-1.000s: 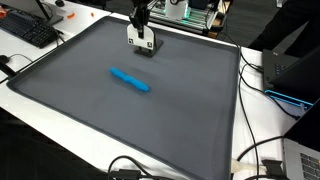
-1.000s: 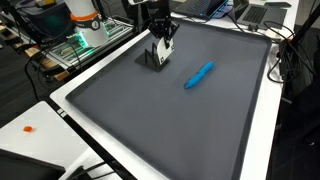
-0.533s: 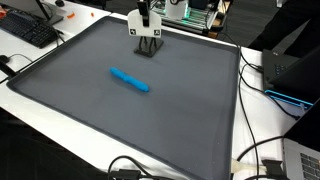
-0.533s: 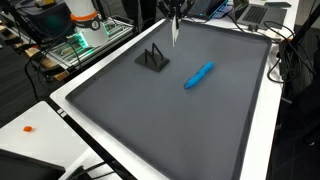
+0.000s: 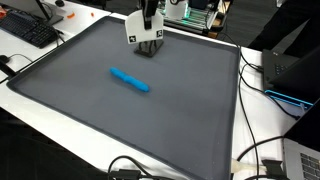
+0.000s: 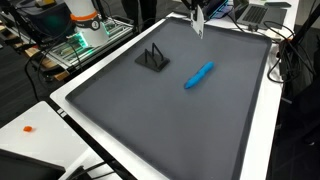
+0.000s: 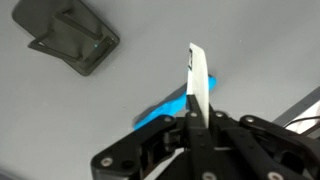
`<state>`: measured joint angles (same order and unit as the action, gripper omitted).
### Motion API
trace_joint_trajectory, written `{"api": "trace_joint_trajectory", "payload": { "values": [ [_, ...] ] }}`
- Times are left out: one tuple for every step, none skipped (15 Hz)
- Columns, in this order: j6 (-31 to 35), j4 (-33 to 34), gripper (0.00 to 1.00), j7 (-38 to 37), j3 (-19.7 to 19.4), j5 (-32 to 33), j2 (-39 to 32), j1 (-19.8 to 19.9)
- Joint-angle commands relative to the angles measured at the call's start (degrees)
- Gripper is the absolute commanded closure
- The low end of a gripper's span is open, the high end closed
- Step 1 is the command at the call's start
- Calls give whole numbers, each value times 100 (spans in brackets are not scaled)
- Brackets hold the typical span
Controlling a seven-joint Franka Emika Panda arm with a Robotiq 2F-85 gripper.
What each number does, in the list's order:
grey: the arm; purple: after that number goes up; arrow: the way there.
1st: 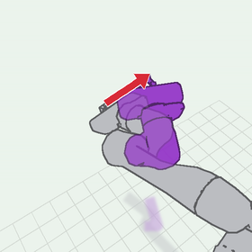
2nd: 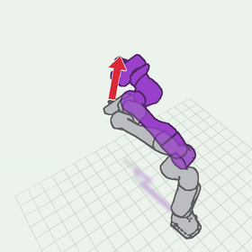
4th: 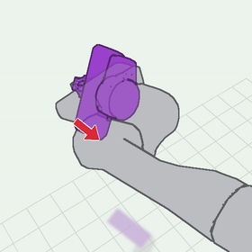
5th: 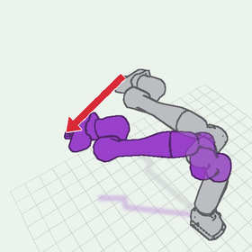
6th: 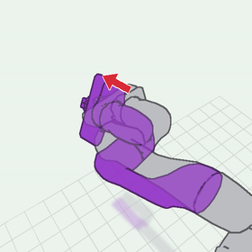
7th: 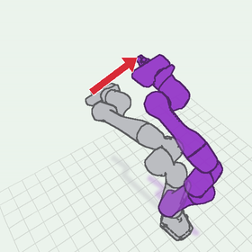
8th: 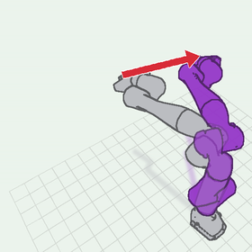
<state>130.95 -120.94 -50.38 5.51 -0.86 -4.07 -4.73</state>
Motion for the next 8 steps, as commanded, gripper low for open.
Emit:
{"api": "trace_joint_trajectory", "payload": {
  "values": [
    [-344,571,99,967,10,81,-469,-107],
    [-414,688,99,1242,8,92,-565,-134],
    [-527,798,99,1522,7,87,-647,-157],
    [-676,907,99,1778,-3,116,-723,-181],
    [-364,622,96,1395,-63,-12,-522,-209],
    [-457,720,96,1573,-66,-13,-597,-227],
    [-496,786,96,1660,-69,-15,-650,-237],
    [-517,827,96,1707,-71,-16,-683,-241]
  ]
}}
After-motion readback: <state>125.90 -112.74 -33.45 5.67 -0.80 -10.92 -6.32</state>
